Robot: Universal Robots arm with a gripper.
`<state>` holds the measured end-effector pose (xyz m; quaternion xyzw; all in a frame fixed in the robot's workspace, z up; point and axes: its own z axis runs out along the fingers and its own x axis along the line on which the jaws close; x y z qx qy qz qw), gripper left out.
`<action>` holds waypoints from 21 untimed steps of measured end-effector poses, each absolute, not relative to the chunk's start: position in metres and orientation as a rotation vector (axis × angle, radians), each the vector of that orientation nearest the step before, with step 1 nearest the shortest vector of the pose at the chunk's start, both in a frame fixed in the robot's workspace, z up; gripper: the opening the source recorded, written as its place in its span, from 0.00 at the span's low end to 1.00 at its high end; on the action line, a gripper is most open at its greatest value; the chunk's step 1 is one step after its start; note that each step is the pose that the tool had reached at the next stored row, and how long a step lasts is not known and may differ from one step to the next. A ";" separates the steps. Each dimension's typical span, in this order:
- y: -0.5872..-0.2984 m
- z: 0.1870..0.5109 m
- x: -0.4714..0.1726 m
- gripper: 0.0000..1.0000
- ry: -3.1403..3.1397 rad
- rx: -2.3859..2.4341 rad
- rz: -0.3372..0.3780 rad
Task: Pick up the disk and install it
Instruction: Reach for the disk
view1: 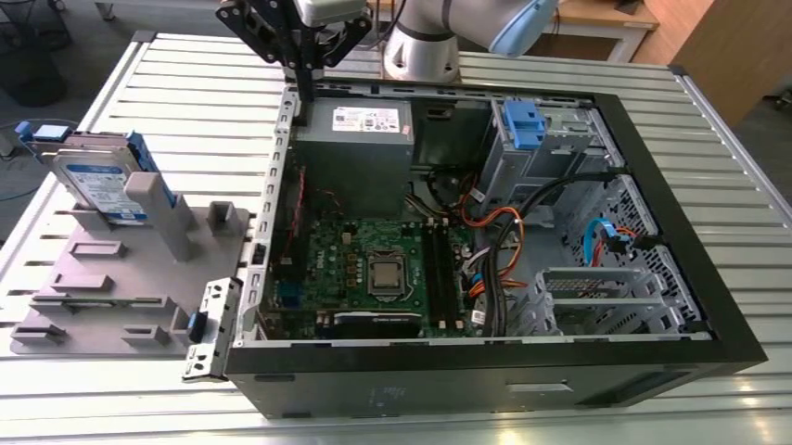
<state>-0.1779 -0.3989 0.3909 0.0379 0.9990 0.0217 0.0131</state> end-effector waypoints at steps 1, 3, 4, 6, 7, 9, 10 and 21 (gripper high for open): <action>-0.399 0.391 -0.178 0.11 3.112 0.118 0.068; -0.399 0.391 -0.179 0.11 3.112 0.118 0.068; -0.399 0.391 -0.179 0.11 3.113 0.118 0.068; -0.399 0.391 -0.181 0.11 3.112 0.118 0.068; -0.399 0.391 -0.182 0.11 3.112 0.118 0.068; -0.399 0.391 -0.182 0.11 3.112 0.118 0.068; -0.399 0.391 -0.182 0.11 3.113 0.118 0.068; -0.399 0.391 -0.184 0.11 3.112 0.118 0.068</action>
